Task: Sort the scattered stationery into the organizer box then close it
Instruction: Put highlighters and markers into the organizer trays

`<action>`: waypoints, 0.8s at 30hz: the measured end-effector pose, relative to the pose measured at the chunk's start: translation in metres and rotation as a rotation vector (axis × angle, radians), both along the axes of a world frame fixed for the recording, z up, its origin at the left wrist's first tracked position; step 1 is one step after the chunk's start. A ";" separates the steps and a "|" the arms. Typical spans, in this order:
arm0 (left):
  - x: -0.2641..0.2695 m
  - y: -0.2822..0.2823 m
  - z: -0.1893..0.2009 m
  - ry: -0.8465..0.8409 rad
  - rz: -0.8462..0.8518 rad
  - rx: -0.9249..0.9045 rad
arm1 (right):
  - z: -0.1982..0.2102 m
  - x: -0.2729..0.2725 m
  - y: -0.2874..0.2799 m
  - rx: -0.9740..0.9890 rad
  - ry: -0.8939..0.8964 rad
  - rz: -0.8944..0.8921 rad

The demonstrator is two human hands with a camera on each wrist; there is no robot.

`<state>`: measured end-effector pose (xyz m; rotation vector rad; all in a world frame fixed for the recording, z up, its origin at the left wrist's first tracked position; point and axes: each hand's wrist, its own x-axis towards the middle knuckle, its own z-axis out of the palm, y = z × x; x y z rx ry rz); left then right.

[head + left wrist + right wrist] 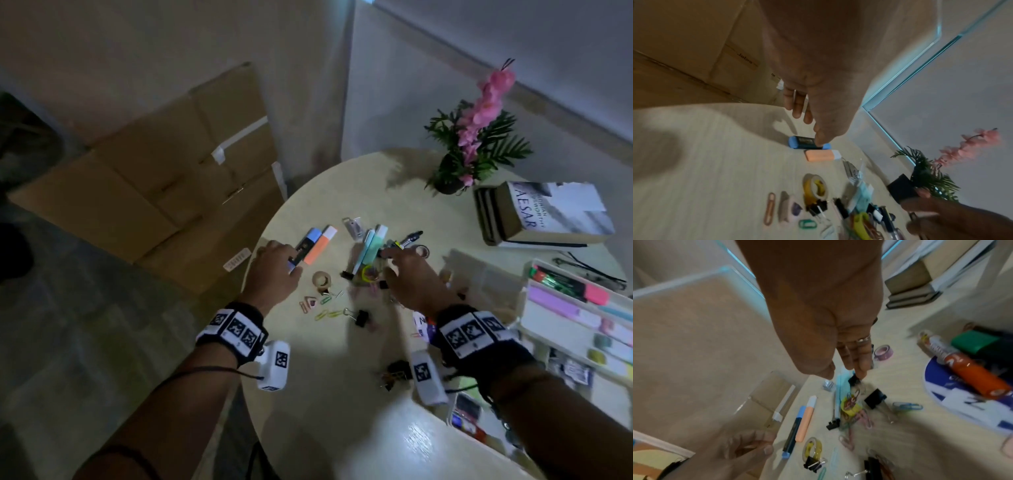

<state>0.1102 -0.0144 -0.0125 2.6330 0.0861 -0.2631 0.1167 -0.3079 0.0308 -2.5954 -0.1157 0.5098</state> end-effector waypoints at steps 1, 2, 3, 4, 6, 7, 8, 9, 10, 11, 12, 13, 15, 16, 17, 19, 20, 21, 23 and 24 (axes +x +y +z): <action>-0.001 0.005 -0.004 -0.004 -0.018 -0.017 | -0.007 0.005 0.010 -0.021 0.020 0.022; -0.002 0.008 -0.009 -0.008 -0.035 -0.028 | -0.013 0.009 0.019 -0.056 0.042 0.039; -0.003 0.009 -0.011 -0.012 -0.050 -0.037 | -0.022 0.013 0.025 -0.089 0.053 0.048; -0.003 0.010 -0.013 -0.018 -0.068 -0.042 | -0.028 0.015 0.031 -0.121 0.061 0.039; -0.003 0.010 -0.015 -0.042 -0.103 -0.066 | -0.038 0.017 0.038 -0.160 0.063 -0.001; -0.002 0.009 -0.015 -0.052 -0.116 -0.080 | -0.041 0.016 0.040 -0.167 0.054 -0.024; -0.001 0.006 -0.015 -0.064 -0.125 -0.090 | -0.042 0.014 0.042 -0.174 0.038 -0.049; 0.001 0.002 -0.014 -0.076 -0.135 -0.088 | -0.045 0.013 0.042 -0.181 0.014 -0.059; 0.003 -0.005 -0.014 -0.092 -0.148 -0.071 | -0.045 0.011 0.041 -0.190 -0.007 -0.068; 0.006 -0.013 -0.013 -0.100 -0.160 -0.056 | -0.046 0.010 0.041 -0.193 -0.013 -0.071; 0.009 -0.022 -0.012 -0.101 -0.164 -0.060 | -0.047 0.008 0.040 -0.194 -0.010 -0.076; 0.013 -0.033 -0.011 -0.090 -0.163 -0.079 | -0.047 0.007 0.039 -0.191 -0.008 -0.074; 0.021 -0.056 -0.010 -0.083 -0.170 -0.106 | -0.045 0.005 0.037 -0.198 -0.021 -0.072; 0.025 -0.068 -0.010 -0.087 -0.175 -0.104 | -0.044 0.004 0.034 -0.197 -0.032 -0.086; 0.030 -0.079 -0.009 -0.093 -0.179 -0.087 | -0.041 0.004 0.032 -0.182 -0.046 -0.113; 0.038 -0.096 -0.008 -0.096 -0.189 -0.031 | -0.037 0.001 0.022 -0.146 -0.092 -0.177; 0.042 -0.103 -0.008 -0.084 -0.191 -0.006 | -0.034 0.000 0.016 -0.134 -0.110 -0.220; 0.046 -0.107 -0.009 -0.063 -0.187 0.010 | -0.032 -0.002 0.009 -0.133 -0.123 -0.259; 0.052 -0.112 -0.015 -0.013 -0.177 0.010 | -0.028 -0.008 -0.005 -0.140 -0.140 -0.286; 0.053 -0.113 -0.017 0.002 -0.171 0.009 | -0.026 -0.011 -0.012 -0.146 -0.147 -0.269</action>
